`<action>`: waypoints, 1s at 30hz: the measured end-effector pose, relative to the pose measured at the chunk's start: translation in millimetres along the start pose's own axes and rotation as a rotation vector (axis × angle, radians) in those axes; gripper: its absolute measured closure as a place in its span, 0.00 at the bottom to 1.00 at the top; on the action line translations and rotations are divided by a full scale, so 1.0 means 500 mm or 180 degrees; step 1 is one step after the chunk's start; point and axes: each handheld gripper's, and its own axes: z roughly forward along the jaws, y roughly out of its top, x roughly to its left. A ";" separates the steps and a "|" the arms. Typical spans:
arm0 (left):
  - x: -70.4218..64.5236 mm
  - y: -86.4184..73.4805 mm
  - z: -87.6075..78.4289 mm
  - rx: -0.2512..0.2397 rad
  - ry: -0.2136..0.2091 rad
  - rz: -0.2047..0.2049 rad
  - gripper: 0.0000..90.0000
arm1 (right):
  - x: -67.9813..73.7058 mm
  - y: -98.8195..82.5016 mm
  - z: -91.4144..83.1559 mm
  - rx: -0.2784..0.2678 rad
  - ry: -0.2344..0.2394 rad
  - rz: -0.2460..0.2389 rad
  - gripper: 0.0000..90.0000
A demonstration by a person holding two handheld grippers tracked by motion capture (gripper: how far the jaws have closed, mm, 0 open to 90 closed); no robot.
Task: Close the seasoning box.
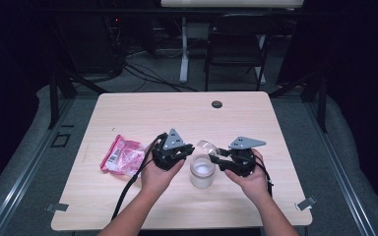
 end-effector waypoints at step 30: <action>-0.023 0.001 0.005 0.0053 0.0116 0.0190 0.92 | 0.015 0.020 -0.044 -0.0057 0.0154 -0.0117 0.56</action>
